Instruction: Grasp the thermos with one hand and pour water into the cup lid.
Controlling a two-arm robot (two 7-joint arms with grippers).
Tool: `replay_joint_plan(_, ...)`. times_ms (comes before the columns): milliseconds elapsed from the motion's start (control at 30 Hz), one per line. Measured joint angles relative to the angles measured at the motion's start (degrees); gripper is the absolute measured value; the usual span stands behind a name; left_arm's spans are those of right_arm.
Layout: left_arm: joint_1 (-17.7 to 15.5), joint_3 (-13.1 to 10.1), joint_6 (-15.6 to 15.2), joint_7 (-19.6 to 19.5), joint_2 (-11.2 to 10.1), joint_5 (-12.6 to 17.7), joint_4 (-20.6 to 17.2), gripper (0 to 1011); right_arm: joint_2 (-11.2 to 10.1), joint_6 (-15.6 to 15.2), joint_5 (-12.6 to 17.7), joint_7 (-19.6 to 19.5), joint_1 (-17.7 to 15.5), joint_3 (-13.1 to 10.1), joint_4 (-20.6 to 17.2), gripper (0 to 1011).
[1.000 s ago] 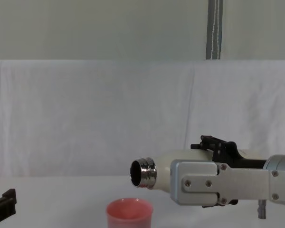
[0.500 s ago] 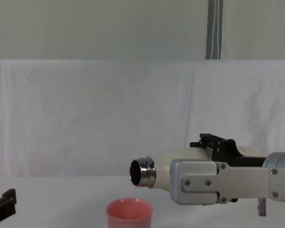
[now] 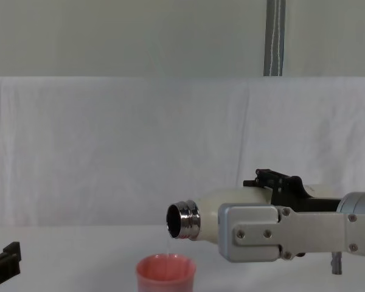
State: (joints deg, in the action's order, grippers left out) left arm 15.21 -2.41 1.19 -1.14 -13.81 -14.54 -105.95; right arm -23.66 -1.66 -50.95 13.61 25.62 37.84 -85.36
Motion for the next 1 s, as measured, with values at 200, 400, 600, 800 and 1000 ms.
replay_joint_plan(200,0.0,0.0,0.0,0.0,0.0,0.0,0.0,1001,0.0,0.0,-0.3,0.0,0.1,0.2,-0.1,950)
replay_joint_plan(400,0.0,0.0,0.0,0.0,0.0,0.0,0.0,1001,0.0,0.0,-0.4,0.0,0.2,0.3,-0.2,950)
replay_joint_plan(600,0.0,0.0,0.0,0.0,0.0,0.0,0.0,1001,0.0,-0.1,-0.6,0.3,0.3,0.6,-0.3,950)
replay_joint_plan(800,0.0,0.0,0.0,0.0,0.0,0.0,0.0,1001,0.0,-0.2,-0.7,0.4,0.4,0.7,-0.4,950)
replay_joint_plan(1000,0.0,0.0,0.0,0.0,0.0,0.0,0.0,1001,-0.2,-0.3,-0.7,0.5,0.3,0.6,-0.7,950)
